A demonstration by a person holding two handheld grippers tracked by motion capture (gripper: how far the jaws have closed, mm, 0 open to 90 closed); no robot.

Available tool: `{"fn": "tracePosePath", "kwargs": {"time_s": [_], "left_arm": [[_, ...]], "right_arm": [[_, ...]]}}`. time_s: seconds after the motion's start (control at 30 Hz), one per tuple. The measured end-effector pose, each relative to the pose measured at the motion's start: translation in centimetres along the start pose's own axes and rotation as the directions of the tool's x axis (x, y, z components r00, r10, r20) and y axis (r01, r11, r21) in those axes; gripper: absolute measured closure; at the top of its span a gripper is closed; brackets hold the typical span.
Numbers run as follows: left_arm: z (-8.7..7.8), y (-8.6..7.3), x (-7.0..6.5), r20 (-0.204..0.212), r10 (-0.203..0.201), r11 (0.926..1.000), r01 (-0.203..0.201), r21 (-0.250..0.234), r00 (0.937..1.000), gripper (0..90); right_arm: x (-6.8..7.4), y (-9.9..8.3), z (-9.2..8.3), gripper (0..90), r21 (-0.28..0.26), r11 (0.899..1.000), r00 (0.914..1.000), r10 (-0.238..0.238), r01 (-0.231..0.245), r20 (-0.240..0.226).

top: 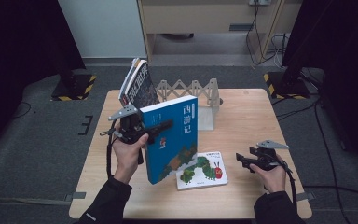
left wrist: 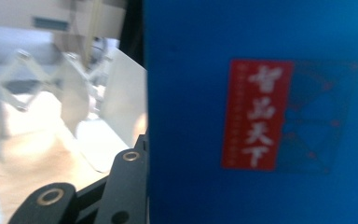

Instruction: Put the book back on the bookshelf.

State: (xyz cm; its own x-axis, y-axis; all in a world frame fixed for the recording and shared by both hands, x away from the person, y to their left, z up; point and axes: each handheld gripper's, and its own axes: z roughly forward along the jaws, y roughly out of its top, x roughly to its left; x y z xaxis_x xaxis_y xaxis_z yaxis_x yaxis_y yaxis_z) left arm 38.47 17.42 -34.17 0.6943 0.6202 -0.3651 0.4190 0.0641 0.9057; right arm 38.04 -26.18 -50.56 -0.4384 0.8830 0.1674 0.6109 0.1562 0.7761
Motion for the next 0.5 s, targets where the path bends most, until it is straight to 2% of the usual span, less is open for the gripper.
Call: {"fn": "tracePosePath", "kwargs": {"time_s": [0.03,0.07,0.1,0.13,0.17,0.27,0.33,0.37,0.5], "left_arm": [[0.1,0.3,0.2,-0.019,0.008,0.9999,-0.008,-0.006,0.9998,60.7],[0.1,0.3,0.2,-0.019,0.008,0.9999,-0.008,-0.006,0.9998,60.7],[0.4,0.8,0.6,-0.057,0.019,0.9997,-0.020,-0.017,0.9982,60.7],[0.4,0.8,0.6,-0.057,0.019,0.9997,-0.020,-0.017,0.9982,60.7],[0.8,1.3,1.1,-0.091,0.037,0.9991,-0.038,-0.018,0.9952,60.7],[1.7,2.1,1.6,-0.145,0.052,0.9983,-0.055,-0.018,0.9880,60.7],[2.3,2.6,1.9,-0.169,0.059,0.9978,-0.063,-0.018,0.9838,60.7],[2.3,2.6,1.9,-0.169,0.059,0.9978,-0.063,-0.018,0.9838,60.7],[3.6,3.1,2.9,-0.206,0.042,0.9976,-0.053,-0.045,0.9776,60.8]], "right_arm": [[-0.1,-0.1,0.1,26.4,0.002,1.000,1.0000,-0.006,0.006,0.006],[-0.1,-0.1,0.1,26.4,0.002,1.000,1.0000,-0.006,0.006,0.006],[-0.3,-0.2,0.2,25.3,0.022,1.000,0.9998,-0.017,0.016,0.013],[-0.4,-0.3,0.3,25.3,0.037,0.999,0.9994,-0.028,0.027,0.020],[-0.5,-0.3,0.5,26.0,0.054,0.998,0.9990,-0.036,0.035,0.026],[-0.8,-0.5,0.8,26.5,0.091,0.995,0.9975,-0.055,0.051,0.044],[-1.0,-0.6,1.0,26.5,0.102,0.994,0.9972,-0.056,0.051,0.049],[-1.0,-0.6,1.0,26.5,0.102,0.994,0.9972,-0.056,0.051,0.049],[-1.2,-0.6,1.3,26.1,0.105,0.993,0.9971,-0.051,0.044,0.057]]}}
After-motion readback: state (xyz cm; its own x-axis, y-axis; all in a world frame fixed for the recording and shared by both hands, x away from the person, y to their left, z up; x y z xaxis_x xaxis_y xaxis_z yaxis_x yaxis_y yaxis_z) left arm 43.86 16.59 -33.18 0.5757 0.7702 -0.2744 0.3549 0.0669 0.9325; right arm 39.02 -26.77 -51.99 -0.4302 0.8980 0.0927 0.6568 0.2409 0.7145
